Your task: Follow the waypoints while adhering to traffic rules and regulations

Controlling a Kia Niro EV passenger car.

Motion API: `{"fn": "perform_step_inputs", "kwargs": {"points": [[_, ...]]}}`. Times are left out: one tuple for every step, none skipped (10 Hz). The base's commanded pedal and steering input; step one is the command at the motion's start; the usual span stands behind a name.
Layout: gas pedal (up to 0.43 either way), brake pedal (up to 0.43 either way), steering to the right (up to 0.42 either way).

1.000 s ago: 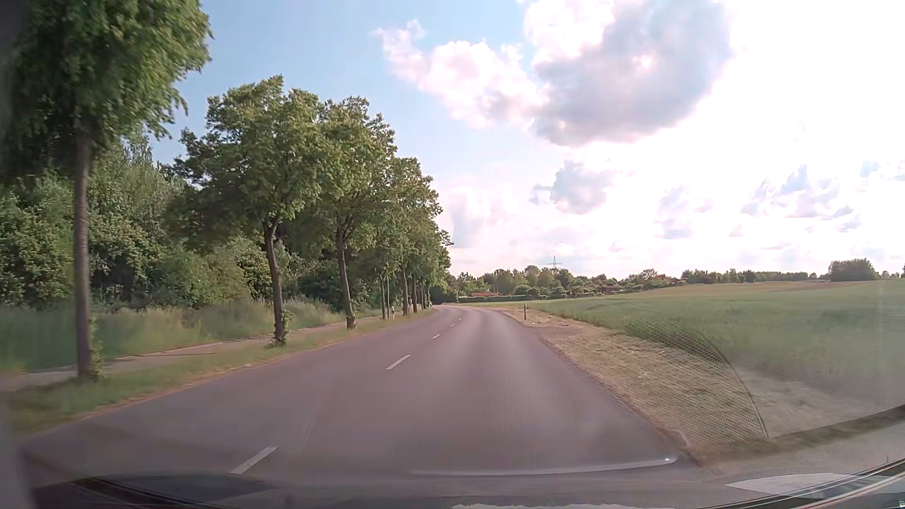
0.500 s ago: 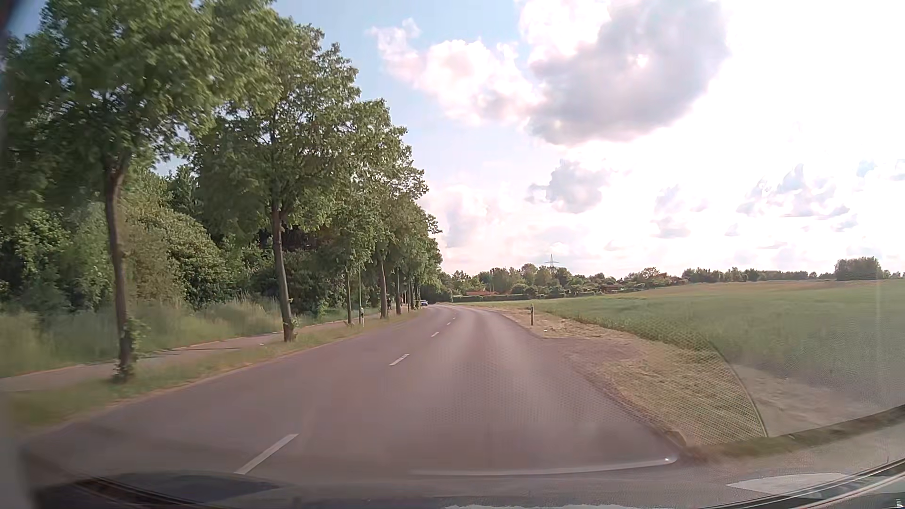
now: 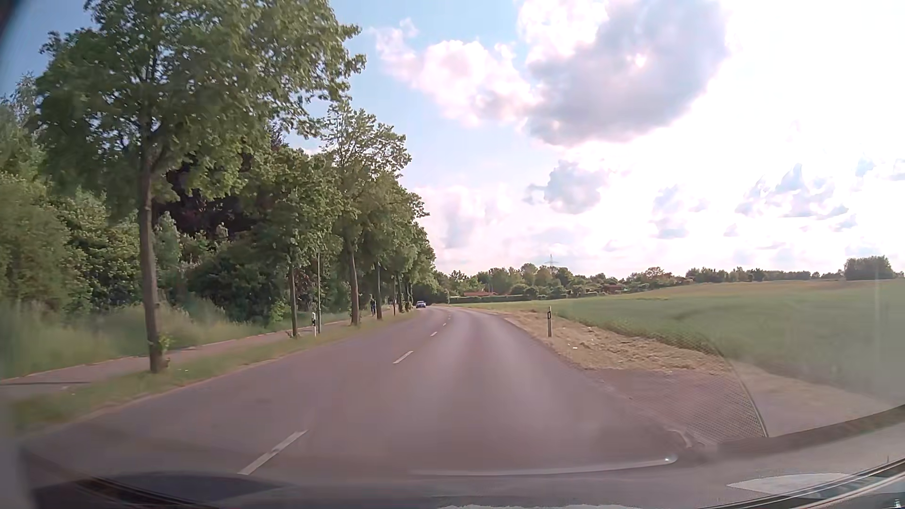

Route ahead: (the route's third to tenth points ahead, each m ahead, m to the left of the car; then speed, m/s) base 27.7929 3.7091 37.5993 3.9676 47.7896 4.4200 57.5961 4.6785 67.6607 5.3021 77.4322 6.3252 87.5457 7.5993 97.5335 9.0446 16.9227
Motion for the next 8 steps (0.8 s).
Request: {"fn": "perform_step_inputs", "kwargs": {"points": [[0.059,0.012,-0.002],[0.059,0.012,-0.002],[0.059,0.012,-0.003],[0.067,0.012,-0.004],[0.067,0.012,-0.005],[0.067,0.018,-0.005],[0.067,0.012,-0.005],[0.079,0.012,-0.005]]}}
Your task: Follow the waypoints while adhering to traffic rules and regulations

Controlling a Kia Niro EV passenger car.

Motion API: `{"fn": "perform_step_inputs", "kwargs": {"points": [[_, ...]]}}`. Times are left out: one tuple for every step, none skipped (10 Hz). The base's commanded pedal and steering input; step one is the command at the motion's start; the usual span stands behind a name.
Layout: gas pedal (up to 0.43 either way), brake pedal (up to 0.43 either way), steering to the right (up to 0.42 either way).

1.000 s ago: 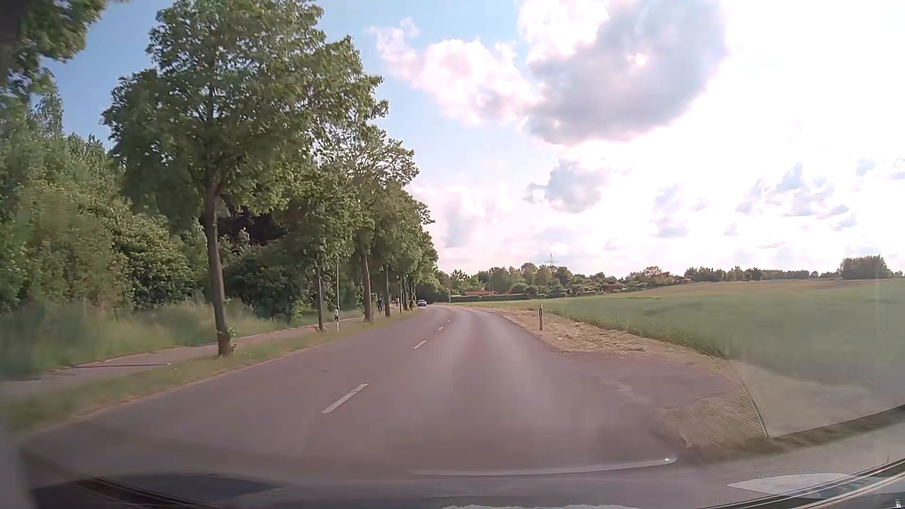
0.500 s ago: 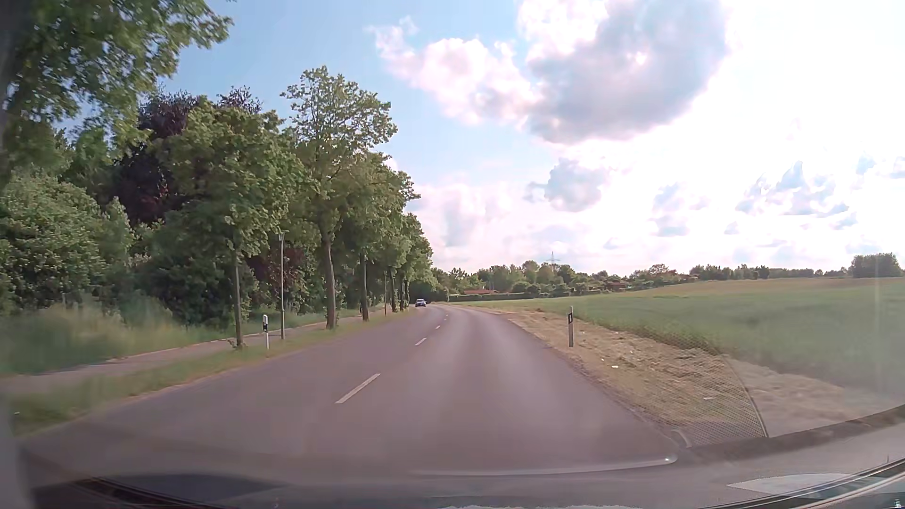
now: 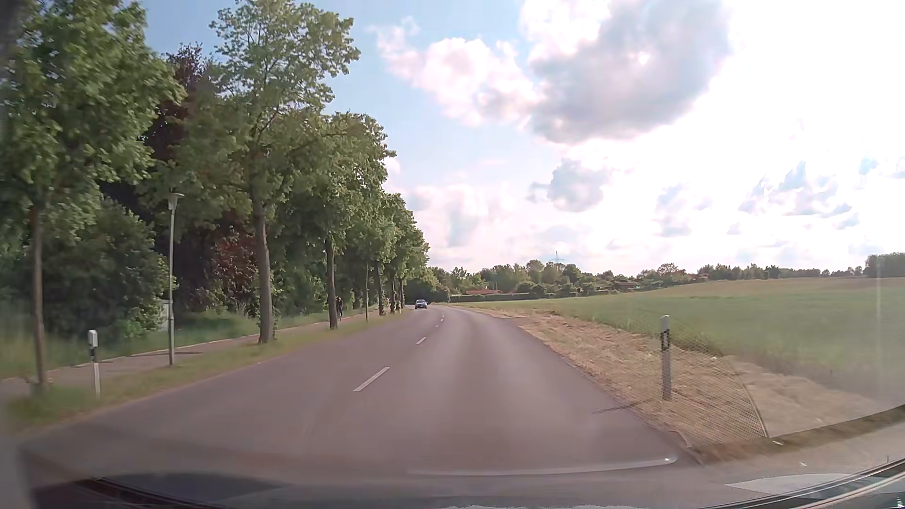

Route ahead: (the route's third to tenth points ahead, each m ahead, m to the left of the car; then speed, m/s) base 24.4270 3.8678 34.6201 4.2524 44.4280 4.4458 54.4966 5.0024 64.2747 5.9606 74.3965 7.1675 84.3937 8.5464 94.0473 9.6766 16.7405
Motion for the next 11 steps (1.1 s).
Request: {"fn": "perform_step_inputs", "kwargs": {"points": [[0.098,0.012,-0.006],[0.110,0.012,-0.006],[0.118,0.018,-0.007],[0.130,0.012,-0.007],[0.130,0.012,-0.008],[0.138,0.012,-0.008],[0.138,0.012,-0.008],[0.138,0.012,-0.008],[0.138,0.012,-0.008],[0.138,0.012,-0.007],[0.138,0.012,-0.006]]}}
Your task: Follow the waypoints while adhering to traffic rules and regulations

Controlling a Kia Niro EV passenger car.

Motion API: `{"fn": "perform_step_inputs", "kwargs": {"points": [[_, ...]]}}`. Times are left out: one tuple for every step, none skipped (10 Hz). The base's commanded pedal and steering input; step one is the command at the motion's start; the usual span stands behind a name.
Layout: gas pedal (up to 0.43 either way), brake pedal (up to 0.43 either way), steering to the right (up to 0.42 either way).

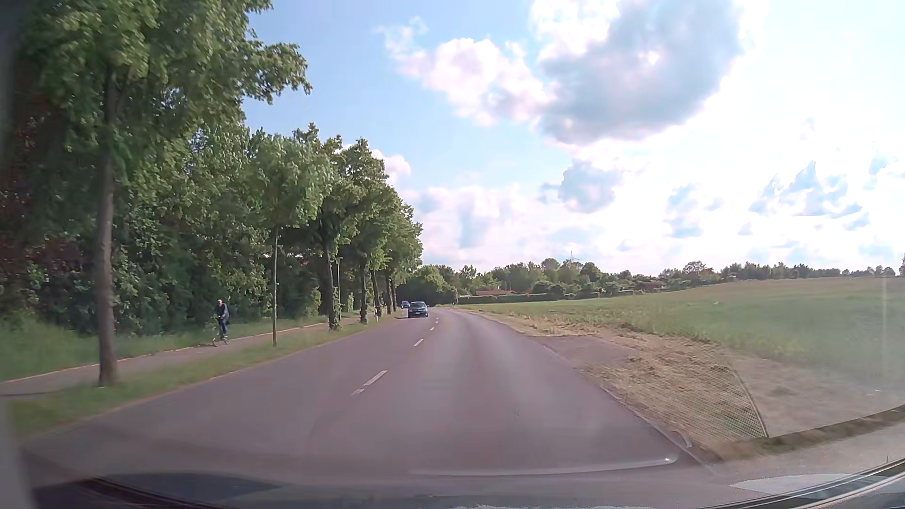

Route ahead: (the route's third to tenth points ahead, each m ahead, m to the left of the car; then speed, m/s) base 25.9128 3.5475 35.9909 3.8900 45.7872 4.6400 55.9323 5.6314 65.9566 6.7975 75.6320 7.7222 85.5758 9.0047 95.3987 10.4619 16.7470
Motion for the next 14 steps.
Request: {"fn": "perform_step_inputs", "kwargs": {"points": [[0.138,0.012,-0.006],[0.138,0.012,-0.006],[0.138,0.012,-0.006],[0.138,0.012,-0.006],[0.138,0.012,-0.008],[0.138,0.012,-0.009],[0.138,0.012,-0.009],[0.138,0.012,-0.009],[0.138,0.018,-0.009],[0.138,0.012,-0.009],[0.138,0.012,-0.010],[0.138,0.012,-0.010],[0.138,0.012,-0.011],[0.138,0.012,-0.011]]}}
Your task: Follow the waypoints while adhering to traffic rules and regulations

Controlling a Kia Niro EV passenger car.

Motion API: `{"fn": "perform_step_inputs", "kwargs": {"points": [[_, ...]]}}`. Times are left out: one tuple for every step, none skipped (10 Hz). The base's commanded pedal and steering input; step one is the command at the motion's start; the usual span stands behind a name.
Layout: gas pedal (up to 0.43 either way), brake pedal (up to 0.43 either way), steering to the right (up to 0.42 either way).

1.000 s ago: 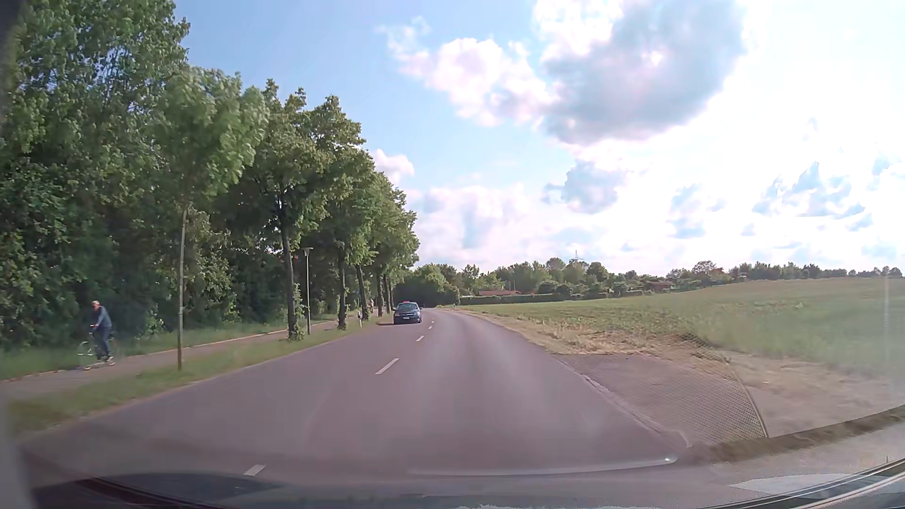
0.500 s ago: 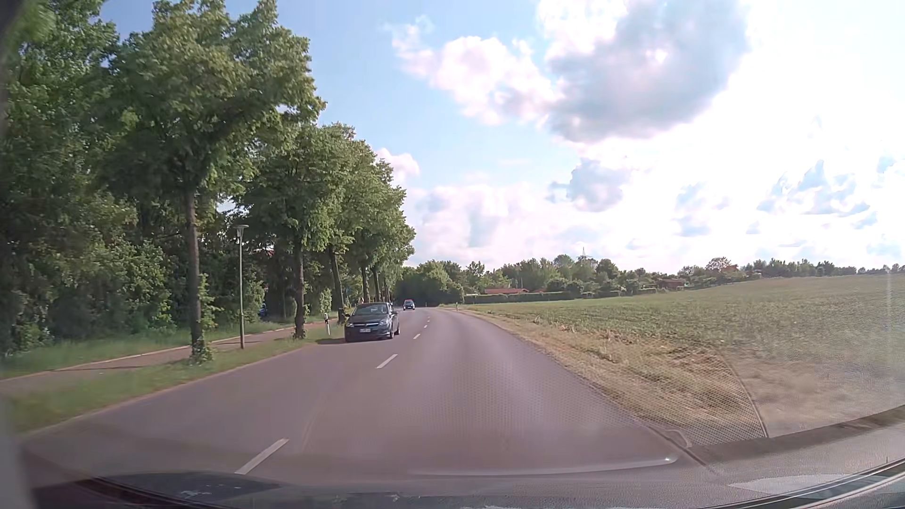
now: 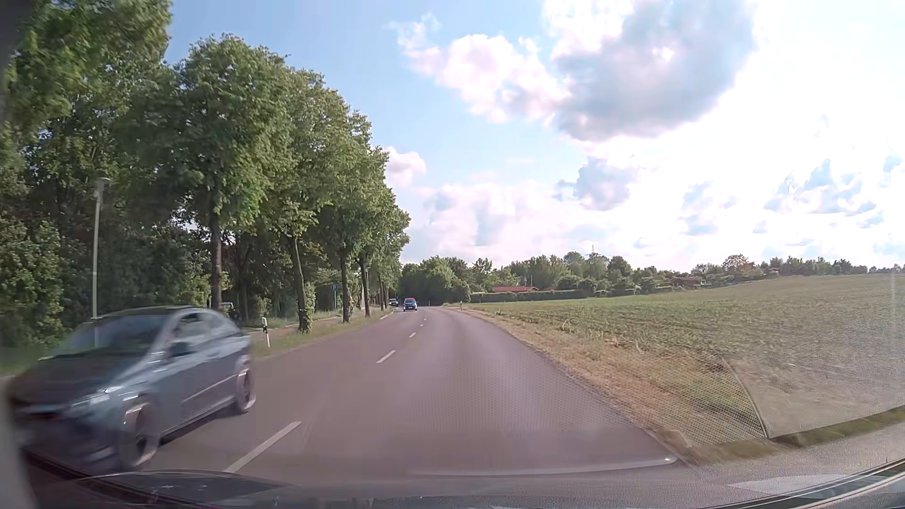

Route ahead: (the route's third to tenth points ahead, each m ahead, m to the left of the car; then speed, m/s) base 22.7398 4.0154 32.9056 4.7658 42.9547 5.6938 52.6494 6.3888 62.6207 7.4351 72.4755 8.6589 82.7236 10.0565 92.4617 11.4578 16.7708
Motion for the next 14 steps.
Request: {"fn": "perform_step_inputs", "kwargs": {"points": [[0.138,0.012,-0.011],[0.138,0.012,-0.013],[0.138,0.012,-0.016],[0.138,0.012,-0.017],[0.138,0.012,-0.016],[0.138,0.012,-0.016],[0.138,0.012,-0.014],[0.138,0.012,-0.013],[0.138,0.012,-0.014],[0.138,0.012,-0.015],[0.138,0.012,-0.016],[0.138,0.012,-0.017],[0.138,0.012,-0.019],[0.138,0.012,-0.019]]}}
